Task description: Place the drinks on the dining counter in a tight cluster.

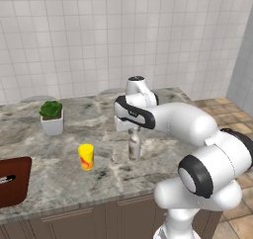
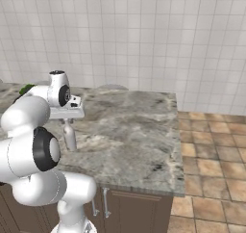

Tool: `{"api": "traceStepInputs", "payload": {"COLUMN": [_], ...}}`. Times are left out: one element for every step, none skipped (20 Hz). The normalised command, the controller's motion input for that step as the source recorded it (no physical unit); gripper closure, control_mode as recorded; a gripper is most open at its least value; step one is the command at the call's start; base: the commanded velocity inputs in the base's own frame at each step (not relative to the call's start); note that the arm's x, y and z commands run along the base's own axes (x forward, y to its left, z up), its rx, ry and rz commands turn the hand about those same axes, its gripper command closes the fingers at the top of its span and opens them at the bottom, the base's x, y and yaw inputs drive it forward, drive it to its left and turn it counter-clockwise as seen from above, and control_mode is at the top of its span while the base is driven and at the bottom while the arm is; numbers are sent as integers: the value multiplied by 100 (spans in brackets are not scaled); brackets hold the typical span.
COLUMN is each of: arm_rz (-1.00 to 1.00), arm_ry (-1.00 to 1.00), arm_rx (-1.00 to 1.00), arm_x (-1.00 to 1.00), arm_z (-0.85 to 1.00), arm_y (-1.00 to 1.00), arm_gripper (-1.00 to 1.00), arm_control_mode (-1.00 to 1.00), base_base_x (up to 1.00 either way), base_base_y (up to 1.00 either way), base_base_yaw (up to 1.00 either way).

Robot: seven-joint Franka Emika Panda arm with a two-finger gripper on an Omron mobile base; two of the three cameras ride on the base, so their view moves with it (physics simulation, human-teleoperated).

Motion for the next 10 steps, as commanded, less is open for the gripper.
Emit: {"api": "traceStepInputs", "payload": {"arm_rz": [0, 0, 0, 0, 0, 0, 0, 0, 0, 0], "arm_ry": [0, 0, 0, 0, 0, 0, 0, 0, 0, 0], "arm_rx": [0, 0, 0, 0, 0, 0, 0, 0, 0, 0], "arm_x": [0, 0, 0, 0, 0, 0, 0, 0, 0, 0], "arm_z": [0, 0, 0, 0, 0, 0, 0, 0, 0, 0], "arm_y": [0, 0, 0, 0, 0, 0, 0, 0, 0, 0], "arm_gripper": [-100, -100, -100, -100, -100, -100, -100, -100, -100, -100], "arm_control_mode": [-100, -100, -100, -100, -100, -100, -100, -100, -100, -100], "base_base_x": [0, 0, 0, 0, 0, 0, 0, 0, 0, 0], "base_base_y": [0, 0, 0, 0, 0, 0, 0, 0, 0, 0], "base_base_yaw": [0, 0, 0, 0, 0, 0, 0, 0, 0, 0]}}
